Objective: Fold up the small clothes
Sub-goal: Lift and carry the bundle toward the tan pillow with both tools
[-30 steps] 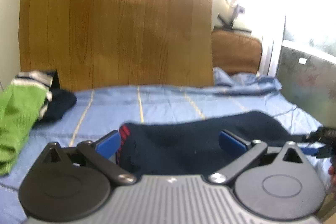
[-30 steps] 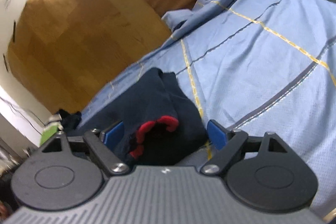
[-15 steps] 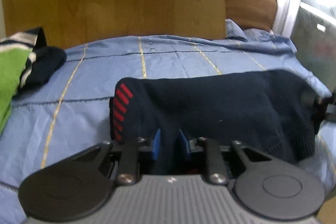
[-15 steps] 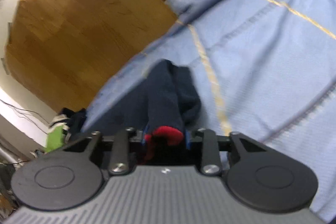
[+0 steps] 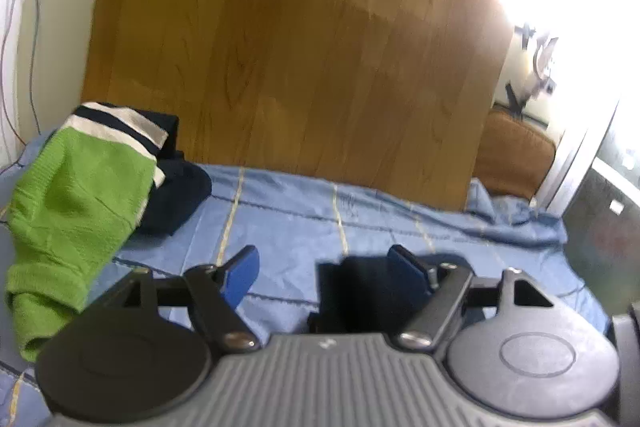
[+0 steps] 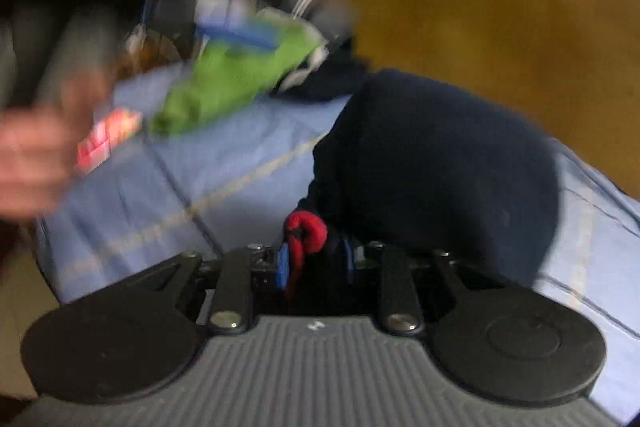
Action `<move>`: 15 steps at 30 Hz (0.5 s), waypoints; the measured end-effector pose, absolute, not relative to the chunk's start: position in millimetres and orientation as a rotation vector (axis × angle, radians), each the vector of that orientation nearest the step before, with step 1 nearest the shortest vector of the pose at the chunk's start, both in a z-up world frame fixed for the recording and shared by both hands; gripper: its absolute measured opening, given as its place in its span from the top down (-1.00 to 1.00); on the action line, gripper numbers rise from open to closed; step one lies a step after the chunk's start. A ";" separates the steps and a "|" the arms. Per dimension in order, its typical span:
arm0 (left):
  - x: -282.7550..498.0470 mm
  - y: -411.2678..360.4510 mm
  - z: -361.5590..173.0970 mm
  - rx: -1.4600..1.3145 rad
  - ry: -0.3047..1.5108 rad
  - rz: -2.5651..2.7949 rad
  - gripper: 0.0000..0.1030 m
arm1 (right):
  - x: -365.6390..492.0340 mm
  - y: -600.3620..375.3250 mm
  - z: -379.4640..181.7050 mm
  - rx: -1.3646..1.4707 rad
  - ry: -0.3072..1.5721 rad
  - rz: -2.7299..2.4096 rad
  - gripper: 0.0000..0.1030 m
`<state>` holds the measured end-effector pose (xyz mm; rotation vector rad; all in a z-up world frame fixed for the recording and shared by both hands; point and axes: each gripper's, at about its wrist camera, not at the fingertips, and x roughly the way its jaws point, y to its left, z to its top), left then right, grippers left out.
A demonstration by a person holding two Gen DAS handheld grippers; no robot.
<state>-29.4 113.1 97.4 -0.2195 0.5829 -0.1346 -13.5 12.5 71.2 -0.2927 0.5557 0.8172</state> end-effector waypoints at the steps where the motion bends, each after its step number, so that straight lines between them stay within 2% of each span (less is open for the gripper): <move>1: -23.0 107.6 91.3 -0.202 0.604 -0.131 -0.40 | -19.4 22.0 69.4 -0.352 0.511 0.803 0.40; 2: -15.1 100.2 82.7 -0.184 0.636 -0.130 -0.36 | -20.9 25.3 70.8 -0.355 0.511 0.804 0.36; 6: 8.9 79.1 57.2 -0.122 0.696 -0.124 -0.42 | -23.5 2.2 83.3 -0.254 0.533 0.906 -0.19; 9: 11.2 81.1 52.8 -0.141 0.710 -0.119 -0.46 | -41.4 -38.6 101.0 -0.174 0.468 0.971 -0.23; 10: 8.6 83.9 53.9 -0.150 0.706 -0.124 -0.48 | -43.4 -53.6 105.4 -0.128 0.449 0.953 -0.32; 11: 4.5 87.8 55.7 -0.159 0.699 -0.130 -0.60 | -42.1 -72.7 109.1 -0.062 0.434 0.913 -0.41; 12: 0.7 92.0 57.6 -0.170 0.693 -0.134 -0.72 | -37.2 -88.9 109.4 0.001 0.428 0.866 -0.66; 13: -2.3 96.1 59.2 -0.186 0.692 -0.142 -0.76 | -30.3 -106.8 106.2 0.071 0.431 0.805 -0.78; 15: -4.9 99.9 60.8 -0.225 0.705 -0.172 -0.89 | -11.4 -130.9 92.0 0.192 0.496 0.713 -0.78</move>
